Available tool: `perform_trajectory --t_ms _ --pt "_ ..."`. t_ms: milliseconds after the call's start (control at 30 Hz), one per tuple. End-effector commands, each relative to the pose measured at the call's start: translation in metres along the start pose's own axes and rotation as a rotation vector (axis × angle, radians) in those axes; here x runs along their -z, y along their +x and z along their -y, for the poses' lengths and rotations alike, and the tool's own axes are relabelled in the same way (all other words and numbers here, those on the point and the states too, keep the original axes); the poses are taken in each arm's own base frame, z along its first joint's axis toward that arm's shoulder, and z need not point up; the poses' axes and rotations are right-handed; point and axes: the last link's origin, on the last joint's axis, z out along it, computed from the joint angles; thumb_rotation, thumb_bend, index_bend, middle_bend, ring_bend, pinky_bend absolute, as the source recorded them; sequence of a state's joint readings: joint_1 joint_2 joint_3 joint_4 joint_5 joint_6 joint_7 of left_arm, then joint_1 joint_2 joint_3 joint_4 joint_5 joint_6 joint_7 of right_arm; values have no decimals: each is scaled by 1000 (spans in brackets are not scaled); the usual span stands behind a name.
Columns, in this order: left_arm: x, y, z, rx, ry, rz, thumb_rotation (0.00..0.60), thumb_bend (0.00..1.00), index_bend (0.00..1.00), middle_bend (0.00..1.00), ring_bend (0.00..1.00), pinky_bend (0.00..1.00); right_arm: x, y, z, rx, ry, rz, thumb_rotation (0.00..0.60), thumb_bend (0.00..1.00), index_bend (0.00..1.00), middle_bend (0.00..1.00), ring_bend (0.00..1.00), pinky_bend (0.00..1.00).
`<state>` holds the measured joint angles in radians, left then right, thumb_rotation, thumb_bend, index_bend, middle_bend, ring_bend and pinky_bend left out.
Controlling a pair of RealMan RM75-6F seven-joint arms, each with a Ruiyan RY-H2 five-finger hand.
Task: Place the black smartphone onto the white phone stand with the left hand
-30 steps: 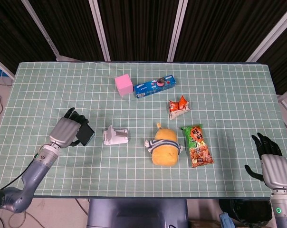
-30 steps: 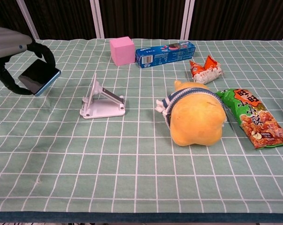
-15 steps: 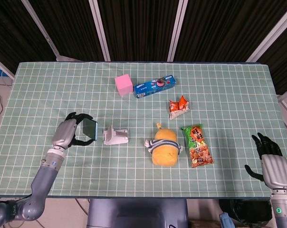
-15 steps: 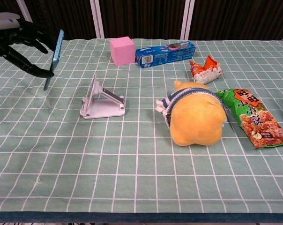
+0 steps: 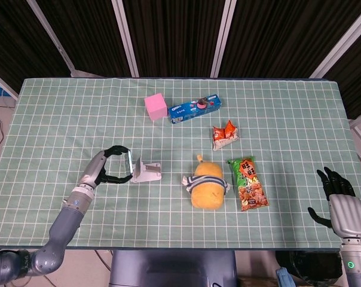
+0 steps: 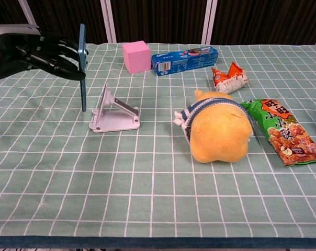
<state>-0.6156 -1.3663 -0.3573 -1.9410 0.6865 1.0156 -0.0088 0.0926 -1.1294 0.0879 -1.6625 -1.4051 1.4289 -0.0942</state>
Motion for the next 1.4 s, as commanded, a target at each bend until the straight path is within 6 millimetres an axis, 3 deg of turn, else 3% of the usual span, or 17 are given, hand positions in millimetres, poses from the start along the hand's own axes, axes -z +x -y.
perform_trajectory --t_ms 33,500,1400 --pt "-3 -1 2 55 24 26 600 504 616 659 194 76 0 0 0 0 0 0 600 340 0 0 0 119" --pt "-17 -2 15 97 68 98 600 504 616 660 194 76 0 0 0 1 -1 0 600 340 0 0 0 119" --pt "-28 -8 16 148 65 138 600 504 617 664 194 76 0 0 0 3 -1 0 600 340 0 0 0 119"
